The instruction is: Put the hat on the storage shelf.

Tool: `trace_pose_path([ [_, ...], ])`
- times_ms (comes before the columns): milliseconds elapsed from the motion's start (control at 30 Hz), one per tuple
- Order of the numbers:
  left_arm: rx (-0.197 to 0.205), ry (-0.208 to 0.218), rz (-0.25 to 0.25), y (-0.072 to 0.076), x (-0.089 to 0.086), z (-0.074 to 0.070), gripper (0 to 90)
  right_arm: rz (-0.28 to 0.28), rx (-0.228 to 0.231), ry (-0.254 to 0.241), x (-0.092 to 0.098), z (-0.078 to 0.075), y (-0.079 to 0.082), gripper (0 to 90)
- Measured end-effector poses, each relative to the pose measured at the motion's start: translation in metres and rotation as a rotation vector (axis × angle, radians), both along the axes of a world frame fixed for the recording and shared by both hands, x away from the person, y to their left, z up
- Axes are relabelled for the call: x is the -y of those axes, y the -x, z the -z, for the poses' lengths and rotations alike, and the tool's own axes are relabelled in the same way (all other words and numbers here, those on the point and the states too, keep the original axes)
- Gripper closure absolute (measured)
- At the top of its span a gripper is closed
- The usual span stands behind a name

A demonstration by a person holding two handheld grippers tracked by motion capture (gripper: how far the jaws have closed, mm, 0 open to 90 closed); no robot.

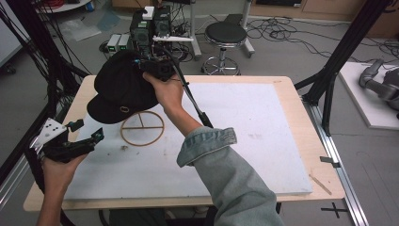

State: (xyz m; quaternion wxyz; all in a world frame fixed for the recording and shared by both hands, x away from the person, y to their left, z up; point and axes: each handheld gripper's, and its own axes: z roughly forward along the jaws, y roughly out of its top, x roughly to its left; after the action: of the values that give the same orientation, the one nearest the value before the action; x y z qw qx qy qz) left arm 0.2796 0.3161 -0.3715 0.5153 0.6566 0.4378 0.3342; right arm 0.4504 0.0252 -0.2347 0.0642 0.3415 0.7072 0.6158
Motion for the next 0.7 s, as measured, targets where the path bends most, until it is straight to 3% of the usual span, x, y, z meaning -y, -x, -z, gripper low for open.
trace_pose_path([
  [400, -0.027, -0.019, 0.062, -0.0002, 0.0006, -0.0002, 21.1, -0.002, -0.015, 0.006, 0.0012, 0.0089, -0.0011, 71.0],
  [700, -0.042, -0.017, 0.051, 0.0011, -0.0060, -0.0026, 21.1, -0.011, -0.021, 0.017, -0.0010, 0.0115, 0.0010, 60.4],
])
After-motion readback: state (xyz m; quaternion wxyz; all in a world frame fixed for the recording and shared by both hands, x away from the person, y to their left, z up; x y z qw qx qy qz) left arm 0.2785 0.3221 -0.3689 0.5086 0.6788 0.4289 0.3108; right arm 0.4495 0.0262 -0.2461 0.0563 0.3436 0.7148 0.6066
